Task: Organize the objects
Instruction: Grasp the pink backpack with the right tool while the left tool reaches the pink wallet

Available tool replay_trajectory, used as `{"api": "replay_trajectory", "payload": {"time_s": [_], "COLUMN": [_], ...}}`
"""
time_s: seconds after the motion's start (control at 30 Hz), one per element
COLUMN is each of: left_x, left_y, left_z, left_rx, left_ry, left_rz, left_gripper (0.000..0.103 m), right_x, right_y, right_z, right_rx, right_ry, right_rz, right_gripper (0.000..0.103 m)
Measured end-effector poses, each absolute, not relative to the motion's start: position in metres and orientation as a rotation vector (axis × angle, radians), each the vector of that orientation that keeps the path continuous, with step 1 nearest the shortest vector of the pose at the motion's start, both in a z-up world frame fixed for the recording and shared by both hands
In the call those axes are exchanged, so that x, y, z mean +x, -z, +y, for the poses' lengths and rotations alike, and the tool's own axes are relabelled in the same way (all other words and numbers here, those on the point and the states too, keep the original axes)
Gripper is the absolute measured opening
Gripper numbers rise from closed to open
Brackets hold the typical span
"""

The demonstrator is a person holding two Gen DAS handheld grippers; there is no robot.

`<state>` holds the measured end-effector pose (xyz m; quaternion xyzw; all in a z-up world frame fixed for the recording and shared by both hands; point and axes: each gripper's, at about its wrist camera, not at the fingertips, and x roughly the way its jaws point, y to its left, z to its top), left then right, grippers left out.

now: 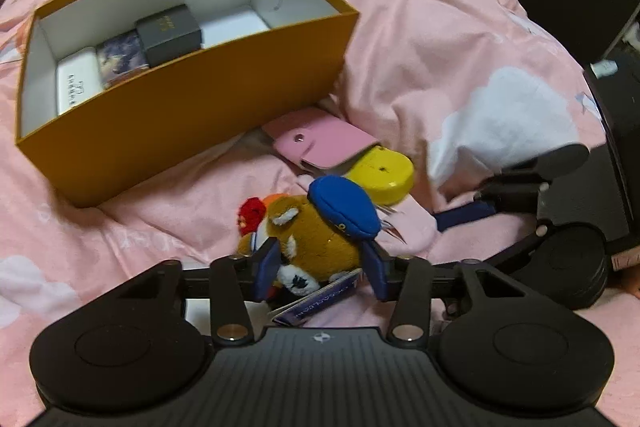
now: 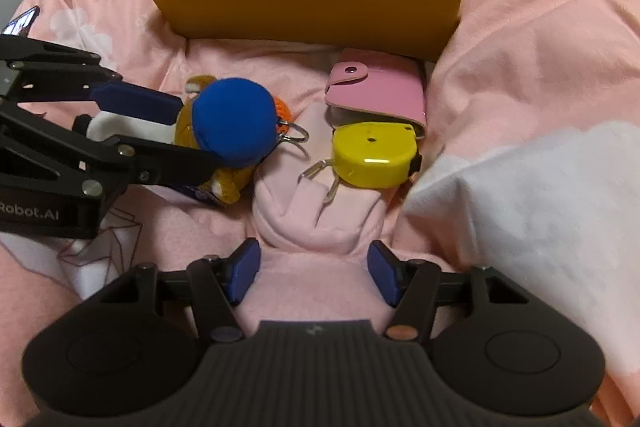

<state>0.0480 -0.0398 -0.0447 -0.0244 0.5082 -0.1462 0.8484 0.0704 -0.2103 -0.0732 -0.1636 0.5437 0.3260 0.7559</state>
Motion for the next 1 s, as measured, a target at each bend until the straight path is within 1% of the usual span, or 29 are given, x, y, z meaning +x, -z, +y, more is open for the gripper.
{"api": "replay_trajectory", "payload": {"time_s": [0.03, 0.07, 0.13, 0.23, 0.3, 0.37, 0.43, 0.57, 0.6, 0.63, 0.7, 0.73, 0.83, 0.9, 0.93, 0.97, 1.0], "left_x": [0.048, 0.047, 0.047, 0.048, 0.048, 0.05, 0.051, 0.05, 0.049, 0.048, 0.047, 0.046, 0.047, 0.049, 0.05, 0.052, 0.054], "left_y": [0.043, 0.041, 0.038, 0.033, 0.031, 0.03, 0.033, 0.025, 0.021, 0.016, 0.01, 0.008, 0.007, 0.007, 0.007, 0.008, 0.009], "left_z": [-0.037, -0.034, -0.028, -0.024, -0.019, -0.014, -0.008, 0.008, 0.009, 0.008, 0.005, 0.003, -0.004, -0.009, -0.01, -0.012, -0.013], "left_rx": [-0.059, -0.065, -0.068, -0.059, -0.046, -0.016, 0.02, -0.047, -0.055, -0.058, -0.063, -0.068, -0.08, -0.075, -0.071, -0.068, -0.065], "left_ry": [0.301, 0.295, 0.281, 0.257, 0.219, 0.151, 0.07, 0.056, 0.069, 0.083, 0.124, 0.145, 0.182, 0.205, 0.213, 0.217, 0.222], "left_rz": [1.066, 1.059, 1.047, 1.033, 1.022, 1.026, 1.025, 0.974, 0.946, 0.919, 0.88, 0.869, 0.854, 0.846, 0.842, 0.839, 0.838], "left_gripper": [0.039, 0.038, 0.032, 0.026, 0.025, 0.022, 0.022, 0.022, 0.022, 0.022, 0.022, 0.022, 0.023, 0.026, 0.028, 0.028, 0.029], "right_x": [0.07, 0.07, 0.069, 0.068, 0.069, 0.071, 0.075, 0.08, 0.082, 0.085, 0.095, 0.1, 0.119, 0.129, 0.131, 0.134, 0.134], "right_y": [0.073, 0.071, 0.068, 0.064, 0.059, 0.053, 0.046, 0.026, 0.018, 0.013, 0.011, 0.011, 0.022, 0.029, 0.03, 0.03, 0.029], "right_z": [-0.211, -0.211, -0.213, -0.215, -0.215, -0.214, -0.213, -0.209, -0.207, -0.205, -0.197, -0.193, -0.184, -0.184, -0.186, -0.189, -0.193], "right_rx": [-0.354, -0.35, -0.341, -0.328, -0.318, -0.311, -0.298, -0.265, -0.264, -0.264, -0.275, -0.28, -0.286, -0.267, -0.251, -0.234, -0.212], "right_ry": [-0.71, -0.712, -0.713, -0.71, -0.711, -0.712, -0.716, -0.738, -0.739, -0.738, -0.718, -0.72, -0.681, -0.654, -0.651, -0.648, -0.647], "right_rz": [1.18, 1.173, 1.156, 1.129, 1.107, 1.086, 1.072, 1.013, 0.986, 0.962, 0.932, 0.924, 0.918, 0.919, 0.922, 0.927, 0.926], "right_gripper": [0.054, 0.052, 0.048, 0.044, 0.042, 0.04, 0.039, 0.034, 0.031, 0.017, 0.015, 0.013, 0.012, 0.012, 0.014, 0.018, 0.018]}}
